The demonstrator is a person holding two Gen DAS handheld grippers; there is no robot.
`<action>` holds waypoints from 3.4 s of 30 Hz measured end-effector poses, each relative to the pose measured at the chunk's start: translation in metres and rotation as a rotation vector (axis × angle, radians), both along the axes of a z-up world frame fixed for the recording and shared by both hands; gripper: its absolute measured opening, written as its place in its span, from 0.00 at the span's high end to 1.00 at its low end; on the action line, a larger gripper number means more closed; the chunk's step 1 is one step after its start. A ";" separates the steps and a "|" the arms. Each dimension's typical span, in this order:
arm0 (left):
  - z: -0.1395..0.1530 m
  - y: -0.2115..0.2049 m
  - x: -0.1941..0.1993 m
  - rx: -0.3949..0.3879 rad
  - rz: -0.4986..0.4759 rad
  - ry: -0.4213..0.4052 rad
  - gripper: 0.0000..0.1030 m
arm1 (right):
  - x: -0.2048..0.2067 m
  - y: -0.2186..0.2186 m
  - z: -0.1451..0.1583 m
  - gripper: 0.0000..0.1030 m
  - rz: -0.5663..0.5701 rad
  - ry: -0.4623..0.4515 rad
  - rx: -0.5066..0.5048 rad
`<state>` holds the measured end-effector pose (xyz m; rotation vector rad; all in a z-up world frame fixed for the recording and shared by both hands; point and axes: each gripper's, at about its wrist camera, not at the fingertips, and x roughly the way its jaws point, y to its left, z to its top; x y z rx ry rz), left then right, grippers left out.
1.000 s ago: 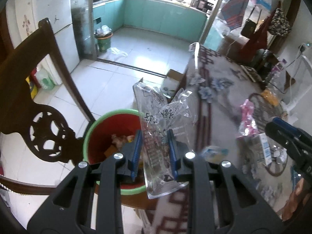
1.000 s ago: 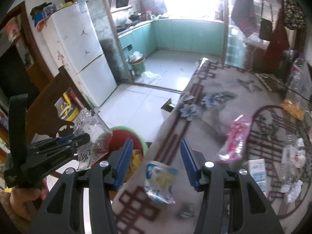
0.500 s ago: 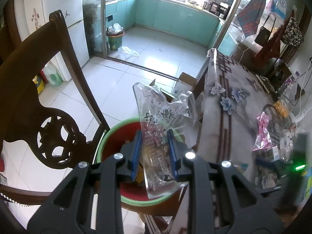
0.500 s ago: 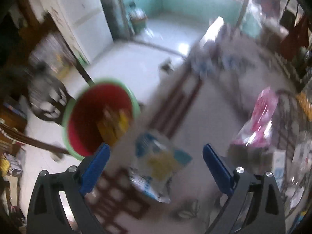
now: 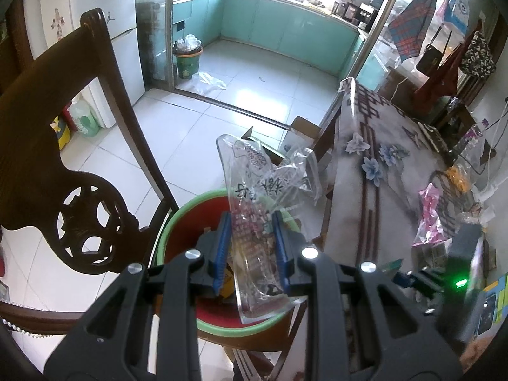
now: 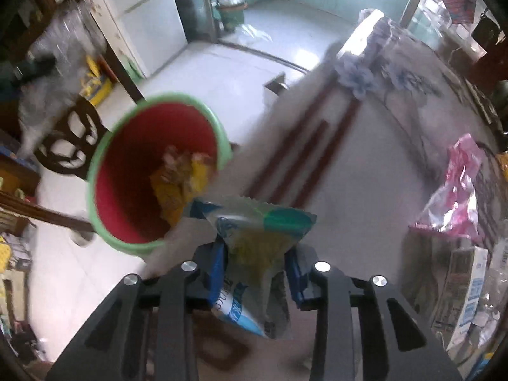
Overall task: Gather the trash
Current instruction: 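Hold both items over the red bucket and open both tools to drop them, then move both tools back over the trash on the table, then grasp the white-blue milk carton with the left tool while the right tool grasps newspaper wad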
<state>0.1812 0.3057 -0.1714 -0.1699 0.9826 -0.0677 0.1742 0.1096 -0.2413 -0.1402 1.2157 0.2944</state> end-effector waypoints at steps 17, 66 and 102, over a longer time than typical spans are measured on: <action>-0.024 0.035 0.004 0.024 0.101 0.052 0.74 | 0.024 0.083 0.059 0.61 0.241 -0.100 0.191; 0.039 -0.216 -0.101 -0.020 -0.174 -0.057 0.32 | -0.129 -0.243 0.108 0.11 -0.308 -0.199 0.288; -0.056 -0.426 -0.051 0.086 -0.320 0.250 0.29 | 0.043 -0.671 0.005 0.52 -0.843 -0.150 0.025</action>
